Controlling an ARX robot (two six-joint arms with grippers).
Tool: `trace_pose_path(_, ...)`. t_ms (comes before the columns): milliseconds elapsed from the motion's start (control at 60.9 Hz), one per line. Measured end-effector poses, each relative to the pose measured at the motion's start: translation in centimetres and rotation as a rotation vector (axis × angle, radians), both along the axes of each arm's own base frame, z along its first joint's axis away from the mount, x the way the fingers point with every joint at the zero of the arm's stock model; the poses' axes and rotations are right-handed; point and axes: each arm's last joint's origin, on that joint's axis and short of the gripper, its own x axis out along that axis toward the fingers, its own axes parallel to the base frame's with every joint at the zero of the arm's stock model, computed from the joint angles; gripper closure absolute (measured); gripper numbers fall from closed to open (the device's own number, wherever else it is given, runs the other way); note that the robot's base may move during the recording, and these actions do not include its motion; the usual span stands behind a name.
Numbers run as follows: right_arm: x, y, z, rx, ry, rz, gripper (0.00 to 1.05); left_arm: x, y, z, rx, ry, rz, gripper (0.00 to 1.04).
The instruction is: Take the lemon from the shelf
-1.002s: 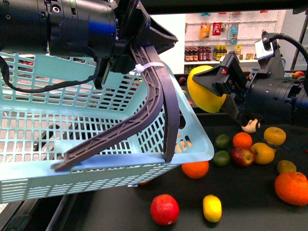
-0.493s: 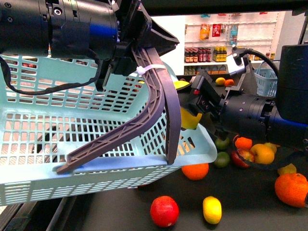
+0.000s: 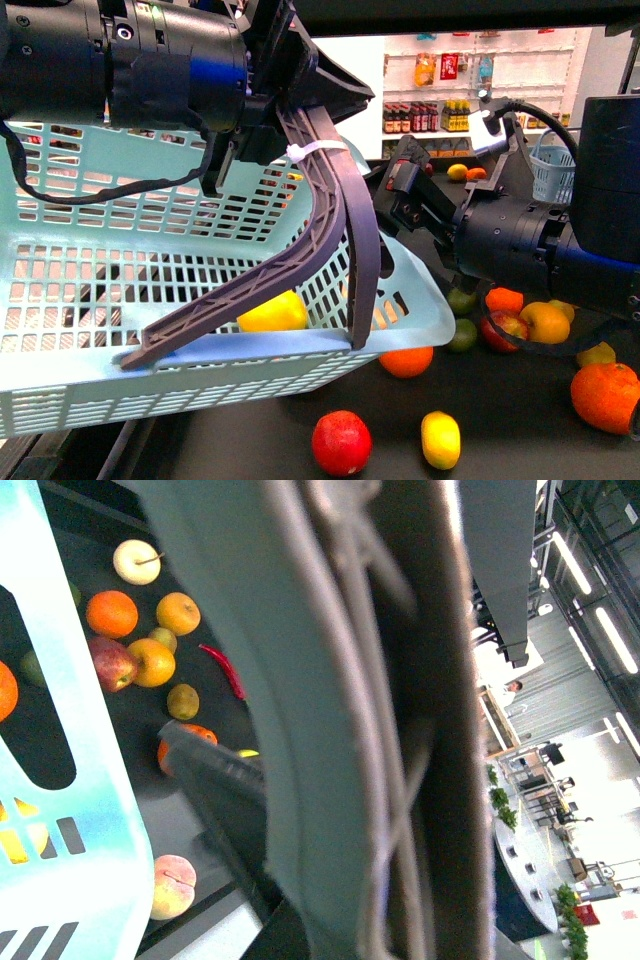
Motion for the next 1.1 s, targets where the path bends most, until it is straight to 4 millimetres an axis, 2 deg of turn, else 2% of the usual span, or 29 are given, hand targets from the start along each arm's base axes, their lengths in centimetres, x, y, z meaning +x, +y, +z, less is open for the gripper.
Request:
trace_pose_path(115, 1.8, -3.2, -0.2, 0.016, 0.001, -0.144, 0.07, 0.0, 0.1, 0.0, -0.004, 0.007, 0.003, 0.99)
trace_pose_path(214, 3.2, -6.1, -1.7, -0.021, 0.036, -0.268, 0.07, 0.0, 0.1, 0.0, -0.004, 0.007, 0.004, 0.99)
trace_pose_path(246, 3.7, -7.2, -2.7, -0.051, 0.064, -0.313, 0.07, 0.0, 0.1, 0.0, -0.003, 0.006, 0.003, 0.99)
trace_pose_path(345, 4.6, -8.7, -6.0, -0.156, 0.142, -0.363, 0.07, 0.0, 0.0, 0.0, -0.005, 0.007, -0.004, 0.99)
trace_pose_path(427, 5.2, -9.3, -10.0, -0.266, 0.255, -0.372, 0.07, 0.0, 0.0, 0.0, -0.005, 0.008, -0.004, 0.99)
trace_pose_path(476, 5.2, -9.4, -11.9, -0.316, 0.305, -0.359, 0.07, 0.0, 0.0, 0.0, -0.005, 0.007, -0.003, 0.99)
trace_pose_path(542, 4.8, -9.3, -15.3, -0.397, 0.399, -0.320, 0.07, 0.0, 0.1, 0.0, -0.004, 0.007, 0.001, 0.99)
trace_pose_path(657, 4.4, -8.7, -18.0, -0.465, 0.462, -0.277, 0.07, 0.0, 0.1, 0.0, -0.004, 0.007, 0.002, 0.99)
trace_pose_path(1002, 5.1, -3.7, -21.3, -0.669, 0.415, -0.113, 0.07, 0.0, 0.0, 0.0, -0.004, 0.006, -0.003, 0.99)
trace_pose_path(1101, 5.5, -3.2, -22.4, -0.713, 0.420, -0.108, 0.07, 0.0, 0.1, 0.0, -0.004, 0.006, -0.001, 0.99)
